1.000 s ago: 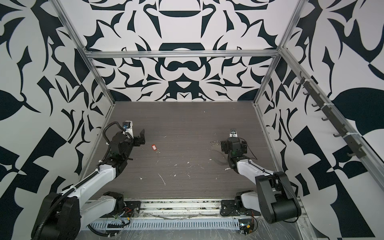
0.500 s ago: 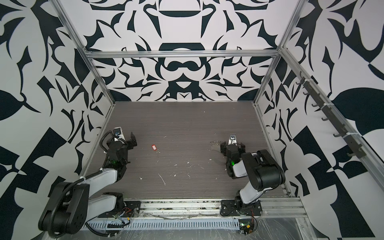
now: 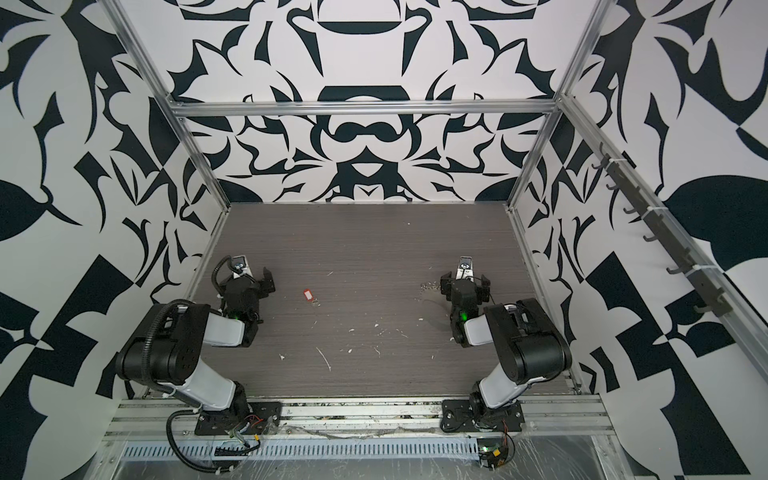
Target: Remove the keys from the keyring
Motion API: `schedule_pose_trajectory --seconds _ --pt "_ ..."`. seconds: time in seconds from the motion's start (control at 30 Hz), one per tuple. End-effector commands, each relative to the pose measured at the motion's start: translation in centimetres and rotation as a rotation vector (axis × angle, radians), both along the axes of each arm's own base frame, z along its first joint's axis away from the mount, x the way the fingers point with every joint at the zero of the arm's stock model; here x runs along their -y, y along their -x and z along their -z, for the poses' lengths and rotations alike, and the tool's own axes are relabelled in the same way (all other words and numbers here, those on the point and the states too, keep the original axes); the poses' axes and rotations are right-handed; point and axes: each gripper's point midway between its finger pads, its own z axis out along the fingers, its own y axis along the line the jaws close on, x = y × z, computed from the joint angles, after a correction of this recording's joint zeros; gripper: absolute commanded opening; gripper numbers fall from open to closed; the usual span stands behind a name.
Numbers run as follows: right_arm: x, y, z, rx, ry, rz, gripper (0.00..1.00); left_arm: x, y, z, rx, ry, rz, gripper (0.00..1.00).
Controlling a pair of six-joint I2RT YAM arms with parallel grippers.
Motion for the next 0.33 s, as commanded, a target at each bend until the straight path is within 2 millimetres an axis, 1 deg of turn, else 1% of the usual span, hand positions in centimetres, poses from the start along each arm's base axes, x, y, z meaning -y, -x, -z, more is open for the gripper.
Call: schedule_pose_trajectory --seconds 0.0,0.3 --pt "0.35 -0.49 -1.40 0.047 -0.005 0.025 0.99 -0.36 -0.09 0.13 -0.006 0.060 -0.007 1.00" --pt "0.22 -0.51 -1.36 0.047 -0.010 0.020 0.99 -0.37 -0.07 0.10 -0.004 0.059 -0.007 0.99"
